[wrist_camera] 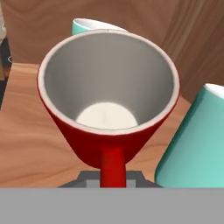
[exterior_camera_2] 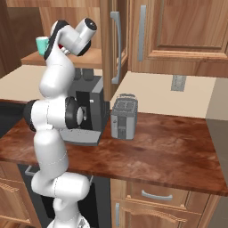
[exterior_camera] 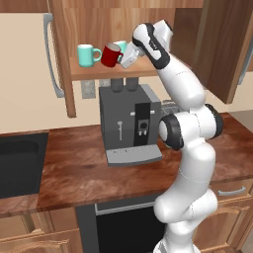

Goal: Pick the mug on the counter and place it in the cabinet with the handle facing the right, like the mugs already inside.

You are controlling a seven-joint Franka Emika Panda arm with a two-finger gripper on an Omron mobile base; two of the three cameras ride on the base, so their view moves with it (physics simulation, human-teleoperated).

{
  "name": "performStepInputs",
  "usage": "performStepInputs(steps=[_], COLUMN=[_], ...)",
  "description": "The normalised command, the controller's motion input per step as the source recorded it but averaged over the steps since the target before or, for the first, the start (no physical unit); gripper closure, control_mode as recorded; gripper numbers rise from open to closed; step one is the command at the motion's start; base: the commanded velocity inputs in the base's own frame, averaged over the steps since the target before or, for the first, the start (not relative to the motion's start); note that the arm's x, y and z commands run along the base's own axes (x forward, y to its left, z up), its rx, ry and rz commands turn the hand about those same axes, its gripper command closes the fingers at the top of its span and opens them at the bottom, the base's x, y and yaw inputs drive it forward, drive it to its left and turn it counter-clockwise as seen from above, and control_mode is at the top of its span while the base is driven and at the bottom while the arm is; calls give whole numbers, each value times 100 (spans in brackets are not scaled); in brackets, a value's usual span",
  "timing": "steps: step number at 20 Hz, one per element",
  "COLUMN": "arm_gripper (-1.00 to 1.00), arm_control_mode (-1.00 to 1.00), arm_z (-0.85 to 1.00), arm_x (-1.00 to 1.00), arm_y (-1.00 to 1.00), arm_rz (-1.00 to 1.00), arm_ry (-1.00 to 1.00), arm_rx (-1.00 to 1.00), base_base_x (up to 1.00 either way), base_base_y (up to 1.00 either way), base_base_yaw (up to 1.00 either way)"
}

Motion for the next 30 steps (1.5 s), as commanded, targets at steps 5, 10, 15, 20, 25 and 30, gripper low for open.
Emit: performStepInputs(steps=[5,10,15,20,25,30], arm_gripper=[100,100,100,100,100,100], arm_control_mode=[-100,-100,-100,-100,-100,-100], arm_z=[-8,-3,0,0,-4,-9], arm_x=[15,0,-26,-30,-18,-3], arm_y=[5,-1,-18,-22,-12,-1], arm_rz=[0,1,3,3,3,3], arm_ry=[-1,0,-3,-3,-1,0], arm_rx=[0,0,0,1,1,0], base_base_x=[0,0,0,0,0,0], base_base_y=[0,0,0,0,0,0], base_base_yaw=[0,0,0,0,0,0])
